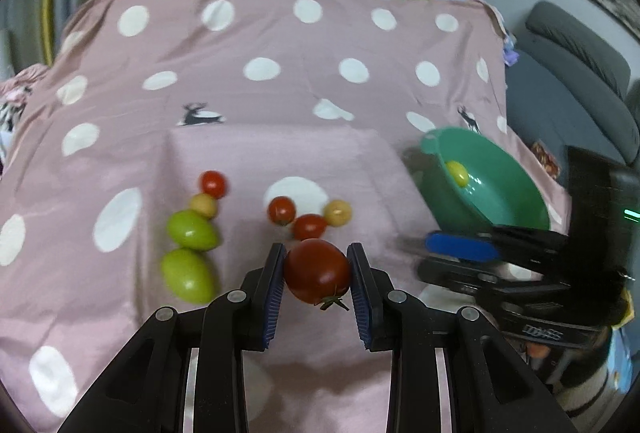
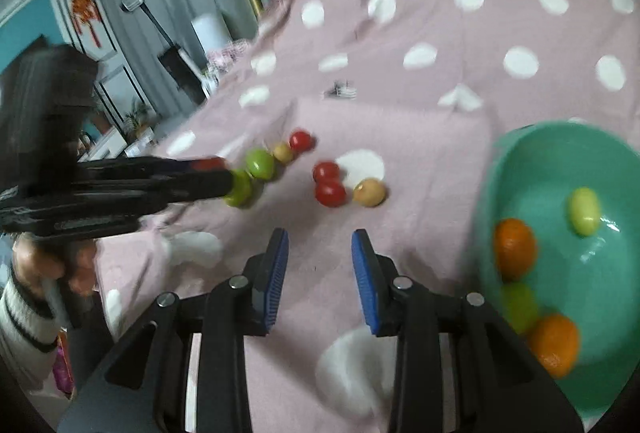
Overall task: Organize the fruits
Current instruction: 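Drop the red cherry tomato into the bowl with the right gripper while the left holds its tomato, then grasp another red cherry tomato with the right gripper while the left holds its tomato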
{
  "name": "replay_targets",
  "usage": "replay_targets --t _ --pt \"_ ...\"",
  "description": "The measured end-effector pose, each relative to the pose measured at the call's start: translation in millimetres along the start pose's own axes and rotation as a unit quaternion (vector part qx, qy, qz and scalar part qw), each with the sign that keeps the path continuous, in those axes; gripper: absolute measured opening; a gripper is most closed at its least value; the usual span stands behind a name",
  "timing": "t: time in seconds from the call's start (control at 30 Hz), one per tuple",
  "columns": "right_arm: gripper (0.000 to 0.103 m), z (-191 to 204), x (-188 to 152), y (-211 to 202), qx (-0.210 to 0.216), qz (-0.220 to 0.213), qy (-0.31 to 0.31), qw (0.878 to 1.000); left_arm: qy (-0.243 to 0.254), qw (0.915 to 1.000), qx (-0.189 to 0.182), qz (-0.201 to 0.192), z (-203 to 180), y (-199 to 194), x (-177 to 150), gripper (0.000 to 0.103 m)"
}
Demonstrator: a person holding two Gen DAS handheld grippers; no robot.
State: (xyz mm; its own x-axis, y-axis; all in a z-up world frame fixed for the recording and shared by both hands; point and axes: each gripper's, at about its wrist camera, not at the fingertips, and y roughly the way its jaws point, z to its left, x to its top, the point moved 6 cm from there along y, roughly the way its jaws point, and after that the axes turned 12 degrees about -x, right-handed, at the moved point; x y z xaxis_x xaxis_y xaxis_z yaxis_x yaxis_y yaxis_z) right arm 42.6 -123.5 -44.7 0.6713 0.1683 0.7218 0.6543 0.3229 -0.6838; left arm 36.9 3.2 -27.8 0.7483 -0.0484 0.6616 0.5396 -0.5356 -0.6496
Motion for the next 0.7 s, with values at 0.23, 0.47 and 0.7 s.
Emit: replay_targets --t 0.23,0.47,0.7 --pt "0.032 30.2 27.3 69.7 -0.022 0.077 -0.032 0.996 -0.024 0.9995 -0.011 -0.019 27.1 -23.2 -10.7 0.031" --pt "0.032 20.1 40.6 107.4 -0.078 0.116 -0.026 0.990 -0.031 0.9989 -0.029 -0.021 39.3 -23.4 -12.5 0.031" --pt "0.034 20.3 47.6 117.7 -0.069 0.126 -0.016 0.990 -0.035 0.9981 -0.044 -0.026 44.6 -23.2 -13.6 0.031"
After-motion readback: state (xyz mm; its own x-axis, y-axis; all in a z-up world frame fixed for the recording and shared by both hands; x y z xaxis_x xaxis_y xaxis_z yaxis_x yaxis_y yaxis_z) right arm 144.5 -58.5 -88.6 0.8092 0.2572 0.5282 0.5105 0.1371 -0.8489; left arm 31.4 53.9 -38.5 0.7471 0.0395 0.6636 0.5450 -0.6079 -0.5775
